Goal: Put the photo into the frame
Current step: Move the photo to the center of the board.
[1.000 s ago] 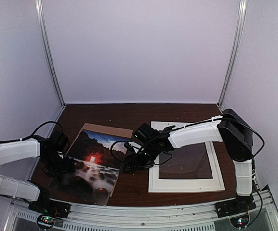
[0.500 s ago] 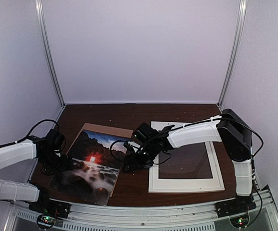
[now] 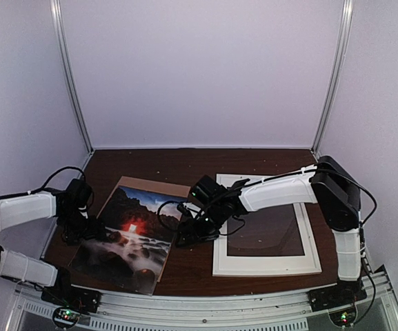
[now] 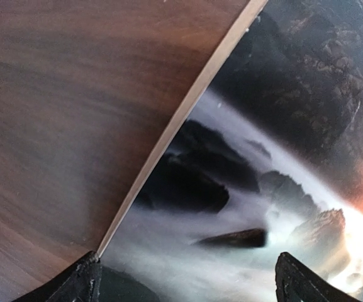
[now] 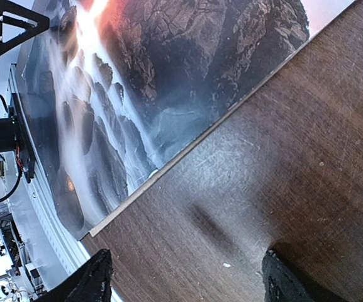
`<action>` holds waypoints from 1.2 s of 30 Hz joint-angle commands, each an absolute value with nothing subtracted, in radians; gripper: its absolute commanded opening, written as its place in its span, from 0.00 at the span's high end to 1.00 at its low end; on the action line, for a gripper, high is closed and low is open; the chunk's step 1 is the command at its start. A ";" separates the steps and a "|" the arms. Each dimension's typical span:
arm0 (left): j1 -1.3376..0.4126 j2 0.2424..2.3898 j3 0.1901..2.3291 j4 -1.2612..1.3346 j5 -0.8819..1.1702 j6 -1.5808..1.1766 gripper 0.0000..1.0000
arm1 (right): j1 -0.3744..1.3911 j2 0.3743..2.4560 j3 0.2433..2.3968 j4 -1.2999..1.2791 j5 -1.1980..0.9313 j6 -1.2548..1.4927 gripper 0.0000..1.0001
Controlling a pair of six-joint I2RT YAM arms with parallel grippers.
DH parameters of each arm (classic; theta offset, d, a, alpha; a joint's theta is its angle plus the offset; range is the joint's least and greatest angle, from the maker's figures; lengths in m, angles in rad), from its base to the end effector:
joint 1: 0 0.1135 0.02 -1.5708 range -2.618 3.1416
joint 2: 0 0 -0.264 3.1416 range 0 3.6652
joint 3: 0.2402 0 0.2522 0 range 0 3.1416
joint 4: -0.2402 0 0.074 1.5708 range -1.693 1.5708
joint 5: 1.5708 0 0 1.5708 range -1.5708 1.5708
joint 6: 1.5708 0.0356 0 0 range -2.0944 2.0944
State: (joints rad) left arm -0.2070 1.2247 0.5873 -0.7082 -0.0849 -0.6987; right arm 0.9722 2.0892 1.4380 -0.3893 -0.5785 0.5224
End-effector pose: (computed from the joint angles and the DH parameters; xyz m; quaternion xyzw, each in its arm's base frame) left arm 0.1841 -0.0356 0.1576 -0.2462 0.9618 -0.0112 0.1194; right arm 0.2288 0.3699 0.1525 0.2791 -0.8850 -0.3726 0.0028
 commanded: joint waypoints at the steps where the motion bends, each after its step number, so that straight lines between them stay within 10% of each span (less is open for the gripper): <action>1: -0.190 1.262 0.627 -0.660 -0.064 -0.664 0.04 | 0.963 2.115 1.457 -0.408 -0.554 0.516 0.19; 36: -0.189 1.244 0.498 -0.574 0.157 -0.661 0.20 | 0.950 2.133 1.462 -0.378 -0.563 0.578 0.18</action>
State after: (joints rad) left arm -0.1848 1.2404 0.5583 -0.6247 -0.0341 -0.6498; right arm 0.9657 2.0983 1.4494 -0.3870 -0.5846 0.5507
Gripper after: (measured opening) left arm 0.821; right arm 0.815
